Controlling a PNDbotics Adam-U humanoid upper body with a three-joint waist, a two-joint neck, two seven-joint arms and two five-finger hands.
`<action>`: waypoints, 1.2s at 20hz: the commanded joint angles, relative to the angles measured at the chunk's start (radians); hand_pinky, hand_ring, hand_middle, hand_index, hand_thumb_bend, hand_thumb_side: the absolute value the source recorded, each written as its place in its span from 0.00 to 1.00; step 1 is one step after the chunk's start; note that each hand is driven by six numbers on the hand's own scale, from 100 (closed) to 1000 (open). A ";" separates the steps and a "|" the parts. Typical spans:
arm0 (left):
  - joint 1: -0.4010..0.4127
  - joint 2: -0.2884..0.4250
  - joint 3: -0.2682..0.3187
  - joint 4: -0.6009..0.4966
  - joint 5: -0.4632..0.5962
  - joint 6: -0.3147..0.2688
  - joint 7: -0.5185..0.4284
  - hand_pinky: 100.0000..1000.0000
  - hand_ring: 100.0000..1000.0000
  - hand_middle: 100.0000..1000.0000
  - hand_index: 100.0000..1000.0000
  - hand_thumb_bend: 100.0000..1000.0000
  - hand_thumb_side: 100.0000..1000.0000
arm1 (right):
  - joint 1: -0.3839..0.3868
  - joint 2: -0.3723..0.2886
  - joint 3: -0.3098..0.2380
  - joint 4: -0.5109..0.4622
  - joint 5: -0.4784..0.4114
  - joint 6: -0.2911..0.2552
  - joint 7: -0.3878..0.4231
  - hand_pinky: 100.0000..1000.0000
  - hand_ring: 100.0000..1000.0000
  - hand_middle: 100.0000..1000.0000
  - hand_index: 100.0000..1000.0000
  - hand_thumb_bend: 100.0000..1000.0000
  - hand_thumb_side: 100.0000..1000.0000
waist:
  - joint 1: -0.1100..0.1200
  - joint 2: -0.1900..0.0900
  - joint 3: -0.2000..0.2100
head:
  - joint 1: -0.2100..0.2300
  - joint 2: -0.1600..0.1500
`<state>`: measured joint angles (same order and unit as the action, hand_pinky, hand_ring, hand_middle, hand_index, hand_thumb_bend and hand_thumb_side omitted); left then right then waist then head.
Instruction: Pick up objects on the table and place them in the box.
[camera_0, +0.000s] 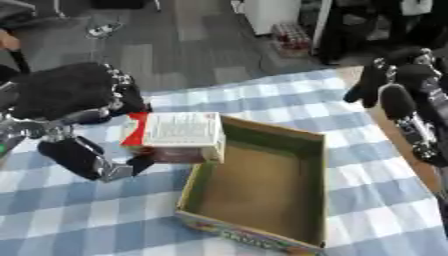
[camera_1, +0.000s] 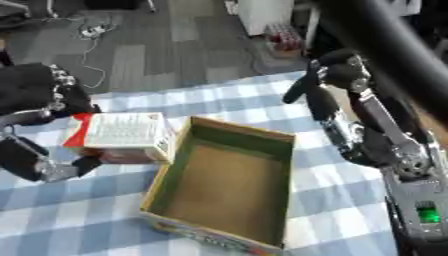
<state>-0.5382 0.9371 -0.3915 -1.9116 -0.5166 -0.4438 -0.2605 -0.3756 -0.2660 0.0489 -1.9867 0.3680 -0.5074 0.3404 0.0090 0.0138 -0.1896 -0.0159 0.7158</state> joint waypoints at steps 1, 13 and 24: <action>-0.040 -0.016 -0.025 0.005 -0.005 -0.059 0.004 0.00 0.00 0.00 0.30 0.00 0.61 | -0.018 -0.008 -0.001 -0.013 -0.010 -0.003 0.002 0.25 0.22 0.22 0.51 0.00 1.00 | 0.001 -0.010 -0.004 | 0.008 -0.010; -0.102 -0.097 -0.091 0.136 -0.074 -0.148 0.024 0.40 0.56 0.68 0.77 0.02 1.00 | -0.038 0.007 0.002 -0.013 -0.019 -0.009 0.007 0.25 0.22 0.22 0.51 0.00 1.00 | 0.009 -0.010 -0.024 | 0.002 -0.009; -0.060 -0.093 -0.059 0.155 -0.102 -0.142 0.014 0.63 0.75 0.83 0.88 0.04 1.00 | -0.040 0.008 0.002 -0.013 -0.021 -0.009 0.014 0.25 0.22 0.22 0.51 0.00 1.00 | 0.011 -0.010 -0.023 | -0.020 -0.011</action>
<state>-0.5875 0.8247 -0.4750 -1.7462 -0.6151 -0.5926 -0.2501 -0.3973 -0.2561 0.0548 -1.9867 0.3512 -0.5170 0.3522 0.0201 0.0138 -0.2128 -0.0269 0.7157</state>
